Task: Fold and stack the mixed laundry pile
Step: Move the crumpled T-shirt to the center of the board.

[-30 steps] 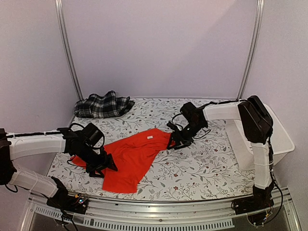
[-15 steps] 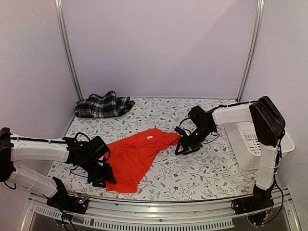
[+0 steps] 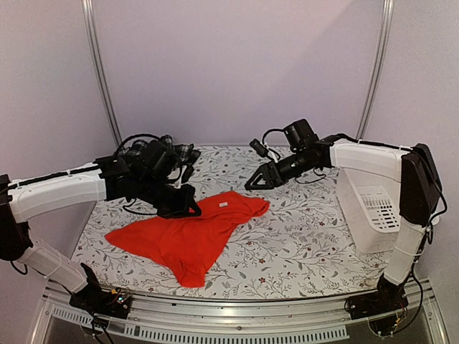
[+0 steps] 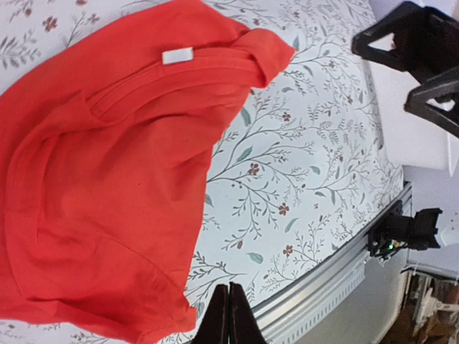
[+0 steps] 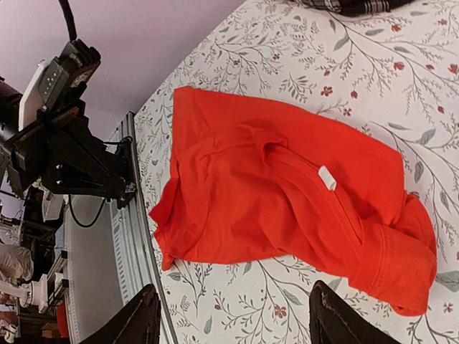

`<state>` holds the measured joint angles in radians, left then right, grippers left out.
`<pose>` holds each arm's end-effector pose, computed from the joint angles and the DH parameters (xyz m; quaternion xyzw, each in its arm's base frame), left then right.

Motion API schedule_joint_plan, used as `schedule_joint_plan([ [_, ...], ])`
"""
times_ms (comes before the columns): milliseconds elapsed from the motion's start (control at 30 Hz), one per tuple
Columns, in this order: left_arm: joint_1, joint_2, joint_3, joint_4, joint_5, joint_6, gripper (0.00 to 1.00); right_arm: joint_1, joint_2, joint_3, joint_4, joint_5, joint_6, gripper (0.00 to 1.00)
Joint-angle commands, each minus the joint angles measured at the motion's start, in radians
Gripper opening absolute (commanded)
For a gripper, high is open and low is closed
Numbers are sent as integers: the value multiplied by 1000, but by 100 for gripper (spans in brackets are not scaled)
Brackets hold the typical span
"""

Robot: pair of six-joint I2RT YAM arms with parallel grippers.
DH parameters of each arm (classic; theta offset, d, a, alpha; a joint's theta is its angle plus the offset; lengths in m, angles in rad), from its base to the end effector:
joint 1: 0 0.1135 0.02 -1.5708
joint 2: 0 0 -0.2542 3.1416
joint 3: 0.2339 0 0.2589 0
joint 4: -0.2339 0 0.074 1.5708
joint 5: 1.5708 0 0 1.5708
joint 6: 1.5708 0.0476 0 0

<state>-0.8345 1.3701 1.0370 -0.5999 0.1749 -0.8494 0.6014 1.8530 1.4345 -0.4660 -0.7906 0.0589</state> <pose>0.1946 -0.2271 0.2398 0.0203 0.9461 -0.2882 0.1461 0.3217 0.2618 0.2270 -0.3577 0.8026 0.4437 0.1762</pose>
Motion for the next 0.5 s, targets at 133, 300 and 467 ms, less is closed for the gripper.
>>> schedule_joint_plan([
  [133,-4,51,176,-68,-18,271,0,35,-24,92,121,-102,15,72],
  [300,3,-8,-57,-144,-10,5,38,35,-10,76,51,-61,-11,72],
  [467,4,-213,-349,-54,30,-254,60,33,27,100,-6,59,-20,72],
])
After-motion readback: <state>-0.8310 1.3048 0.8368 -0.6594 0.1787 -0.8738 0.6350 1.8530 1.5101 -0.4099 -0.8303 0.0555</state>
